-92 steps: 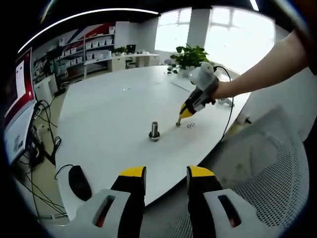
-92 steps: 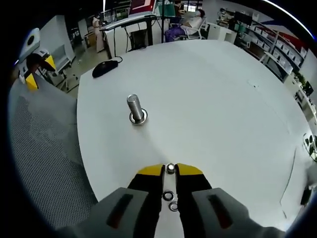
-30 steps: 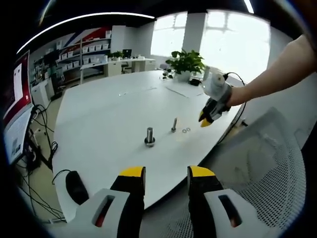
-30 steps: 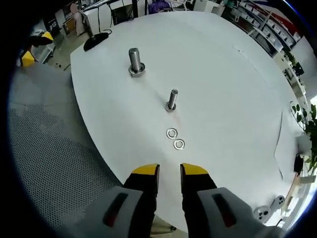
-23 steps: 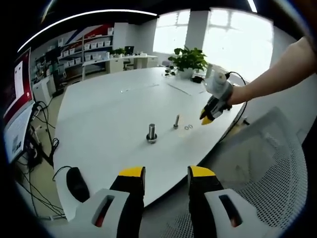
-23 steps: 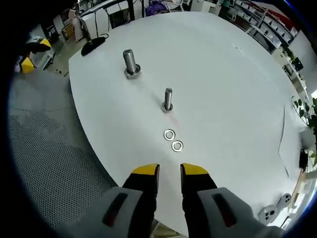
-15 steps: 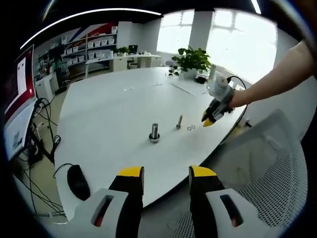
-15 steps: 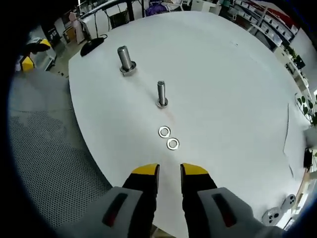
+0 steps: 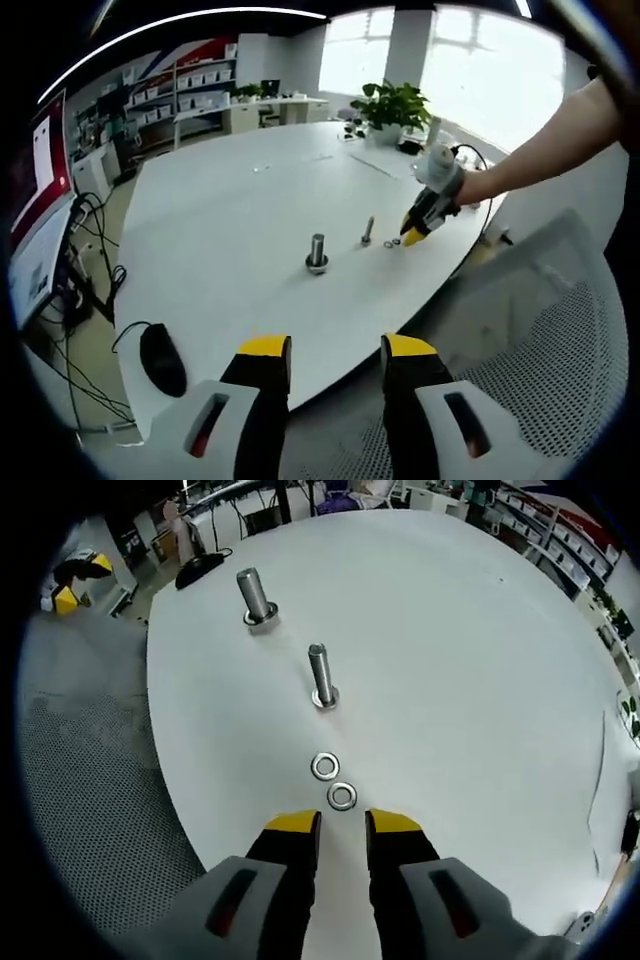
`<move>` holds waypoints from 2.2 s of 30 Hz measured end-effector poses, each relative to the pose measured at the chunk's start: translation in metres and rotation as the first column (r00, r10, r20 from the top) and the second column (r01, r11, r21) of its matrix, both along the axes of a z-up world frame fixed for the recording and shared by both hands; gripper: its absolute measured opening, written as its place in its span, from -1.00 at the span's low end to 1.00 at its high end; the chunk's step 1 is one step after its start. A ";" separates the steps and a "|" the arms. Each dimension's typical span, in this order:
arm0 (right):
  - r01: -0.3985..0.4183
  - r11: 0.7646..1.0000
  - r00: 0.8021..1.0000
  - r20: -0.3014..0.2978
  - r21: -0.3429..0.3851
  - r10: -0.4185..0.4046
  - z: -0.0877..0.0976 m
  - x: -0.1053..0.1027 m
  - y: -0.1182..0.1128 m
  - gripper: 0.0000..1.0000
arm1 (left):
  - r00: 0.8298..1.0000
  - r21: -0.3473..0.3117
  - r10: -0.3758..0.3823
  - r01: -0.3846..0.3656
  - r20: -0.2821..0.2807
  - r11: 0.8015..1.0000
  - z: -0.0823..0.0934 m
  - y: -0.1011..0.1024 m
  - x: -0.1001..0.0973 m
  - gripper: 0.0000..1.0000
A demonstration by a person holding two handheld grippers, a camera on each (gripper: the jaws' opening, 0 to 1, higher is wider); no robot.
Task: Place the washer onto the threaded stud by aligning its center hole with the stud, sliding it down to the base, and recovering from edge contact or off-axis alignment until the washer reaches the visible bottom stop.
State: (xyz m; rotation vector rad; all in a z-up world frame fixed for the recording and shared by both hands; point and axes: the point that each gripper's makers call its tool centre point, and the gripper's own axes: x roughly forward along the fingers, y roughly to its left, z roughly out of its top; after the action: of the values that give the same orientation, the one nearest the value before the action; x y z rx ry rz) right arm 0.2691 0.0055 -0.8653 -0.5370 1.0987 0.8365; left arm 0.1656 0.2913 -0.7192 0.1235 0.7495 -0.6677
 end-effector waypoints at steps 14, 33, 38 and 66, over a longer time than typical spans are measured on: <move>-0.139 0.990 0.990 0.025 -0.013 0.139 -0.002 0.008 0.006 -0.63 | 1.000 0.026 0.013 -0.012 -0.014 1.000 -0.004 0.004 0.000 -0.31; -0.341 0.918 0.940 -0.100 -0.201 0.327 -0.004 0.008 0.011 -0.71 | 1.000 0.012 0.008 -0.008 0.012 1.000 0.000 0.003 0.002 -0.33; -0.345 0.904 0.938 -0.114 -0.252 0.327 -0.004 0.005 0.013 -0.70 | 1.000 0.012 0.015 -0.015 0.016 1.000 0.001 0.004 0.003 -0.33; -0.282 0.951 0.959 -0.041 -0.125 0.279 0.020 0.011 0.021 -0.73 | 1.000 0.017 0.015 -0.015 0.026 1.000 0.002 0.005 0.003 -0.33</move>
State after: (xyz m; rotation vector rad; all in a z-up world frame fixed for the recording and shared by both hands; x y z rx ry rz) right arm 0.2796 0.0265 -0.8448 -0.8081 1.1178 1.0248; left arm 0.1686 0.2961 -0.7174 0.1417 0.7303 -0.6442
